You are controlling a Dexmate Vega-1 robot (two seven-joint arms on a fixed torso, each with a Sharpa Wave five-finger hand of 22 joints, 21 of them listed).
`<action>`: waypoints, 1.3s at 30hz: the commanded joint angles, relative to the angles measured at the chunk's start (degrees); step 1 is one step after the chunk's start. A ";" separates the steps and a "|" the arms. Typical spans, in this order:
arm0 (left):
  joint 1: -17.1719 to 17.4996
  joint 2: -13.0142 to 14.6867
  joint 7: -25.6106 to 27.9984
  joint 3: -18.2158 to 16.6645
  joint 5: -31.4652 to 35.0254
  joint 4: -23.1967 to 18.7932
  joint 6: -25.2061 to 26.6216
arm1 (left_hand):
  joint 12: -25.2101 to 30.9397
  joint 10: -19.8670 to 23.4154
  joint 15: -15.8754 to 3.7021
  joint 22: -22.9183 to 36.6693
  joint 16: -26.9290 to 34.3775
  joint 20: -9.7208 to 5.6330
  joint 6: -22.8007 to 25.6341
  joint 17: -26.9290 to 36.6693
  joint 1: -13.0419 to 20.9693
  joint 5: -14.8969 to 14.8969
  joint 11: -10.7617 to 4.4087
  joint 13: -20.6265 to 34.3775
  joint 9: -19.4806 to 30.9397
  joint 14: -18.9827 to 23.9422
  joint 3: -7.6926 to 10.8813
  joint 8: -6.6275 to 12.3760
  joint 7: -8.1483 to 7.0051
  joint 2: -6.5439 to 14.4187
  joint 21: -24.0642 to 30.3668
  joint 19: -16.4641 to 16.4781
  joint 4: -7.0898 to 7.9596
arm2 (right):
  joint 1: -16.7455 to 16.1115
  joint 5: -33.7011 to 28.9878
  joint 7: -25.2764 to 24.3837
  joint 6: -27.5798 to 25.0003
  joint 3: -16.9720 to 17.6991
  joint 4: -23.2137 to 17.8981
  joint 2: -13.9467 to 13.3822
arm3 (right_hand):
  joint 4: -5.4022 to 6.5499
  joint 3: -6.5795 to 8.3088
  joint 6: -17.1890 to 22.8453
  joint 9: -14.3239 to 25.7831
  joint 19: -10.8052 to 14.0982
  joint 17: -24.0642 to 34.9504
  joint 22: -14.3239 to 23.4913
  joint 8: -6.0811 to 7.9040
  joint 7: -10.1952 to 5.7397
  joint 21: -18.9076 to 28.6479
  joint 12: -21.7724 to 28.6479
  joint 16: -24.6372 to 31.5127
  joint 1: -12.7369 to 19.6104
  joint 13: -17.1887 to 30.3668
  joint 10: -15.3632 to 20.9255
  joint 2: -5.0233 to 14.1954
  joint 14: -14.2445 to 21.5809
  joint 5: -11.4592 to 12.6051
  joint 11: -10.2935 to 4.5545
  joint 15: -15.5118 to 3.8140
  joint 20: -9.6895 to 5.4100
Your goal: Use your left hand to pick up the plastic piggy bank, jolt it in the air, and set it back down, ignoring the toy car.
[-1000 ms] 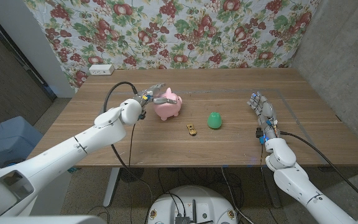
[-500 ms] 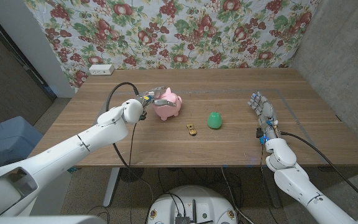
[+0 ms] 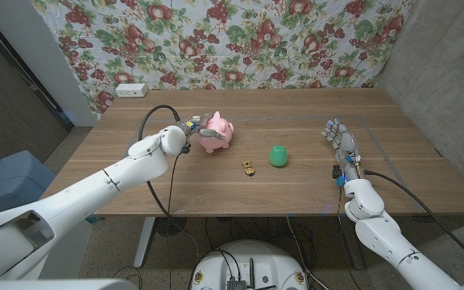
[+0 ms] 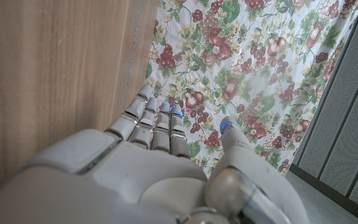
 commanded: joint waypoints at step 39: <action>11.21 -4.44 23.94 -10.21 -12.64 1.40 -12.43 | 8.63 47.64 -16.93 5.40 10.95 -13.56 53.51 7.75 41.12 2.09 -4.46 4.89 4.87 52.58 5.66 16.03 0.84 14.55 27.79 29.00 -0.41 | -2.97 -0.54 -1.18 0.61 1.65 -2.32 -0.69 | 0.45 -0.10 0.69 0.25 1.12 -0.32 0.33 -0.21 0.03 -1.26 -0.72 0.61 -0.51 0.19 0.62 0.13 0.55 0.48 -0.04 0.03 0.13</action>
